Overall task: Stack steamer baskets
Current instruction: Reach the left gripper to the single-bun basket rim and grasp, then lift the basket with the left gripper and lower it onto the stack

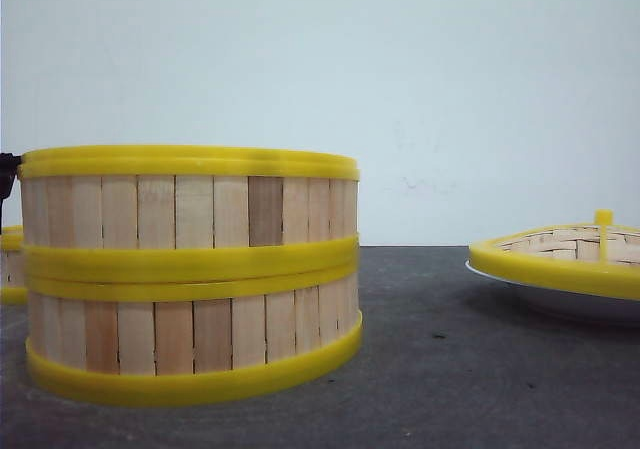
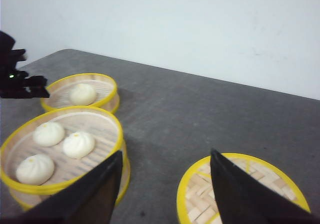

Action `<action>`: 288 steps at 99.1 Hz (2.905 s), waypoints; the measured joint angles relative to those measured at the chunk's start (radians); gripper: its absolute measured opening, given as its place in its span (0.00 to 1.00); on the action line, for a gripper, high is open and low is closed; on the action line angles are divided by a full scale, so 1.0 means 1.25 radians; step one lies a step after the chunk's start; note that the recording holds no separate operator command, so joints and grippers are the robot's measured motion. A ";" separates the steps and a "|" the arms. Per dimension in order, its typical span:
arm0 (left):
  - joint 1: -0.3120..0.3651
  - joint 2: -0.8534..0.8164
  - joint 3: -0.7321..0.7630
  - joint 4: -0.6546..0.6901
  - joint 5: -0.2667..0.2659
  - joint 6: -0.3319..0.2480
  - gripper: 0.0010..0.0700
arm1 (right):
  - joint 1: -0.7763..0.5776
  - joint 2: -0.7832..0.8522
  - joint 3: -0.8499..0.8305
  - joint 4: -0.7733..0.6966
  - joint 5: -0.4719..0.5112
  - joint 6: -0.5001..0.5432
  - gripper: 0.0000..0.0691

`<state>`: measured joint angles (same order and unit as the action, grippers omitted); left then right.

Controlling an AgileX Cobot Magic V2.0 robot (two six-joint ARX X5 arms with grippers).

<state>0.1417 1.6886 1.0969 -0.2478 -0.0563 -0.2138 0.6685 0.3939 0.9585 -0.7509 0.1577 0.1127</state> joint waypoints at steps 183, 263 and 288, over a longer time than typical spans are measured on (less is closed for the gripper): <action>0.011 0.016 0.286 -0.266 0.114 -0.009 0.03 | 0.000 0.000 0.000 0.005 0.021 0.001 0.49; -0.134 -0.304 0.337 -0.583 0.357 0.108 0.03 | 0.000 0.000 0.000 0.005 0.021 0.001 0.49; -0.222 -0.287 0.337 -0.639 0.356 0.145 0.03 | 0.000 0.000 0.000 0.005 0.021 0.001 0.49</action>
<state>-0.1352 1.3300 1.5181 -1.0470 0.3893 -0.0330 0.6685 0.3939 0.9585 -0.7441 0.1837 0.1139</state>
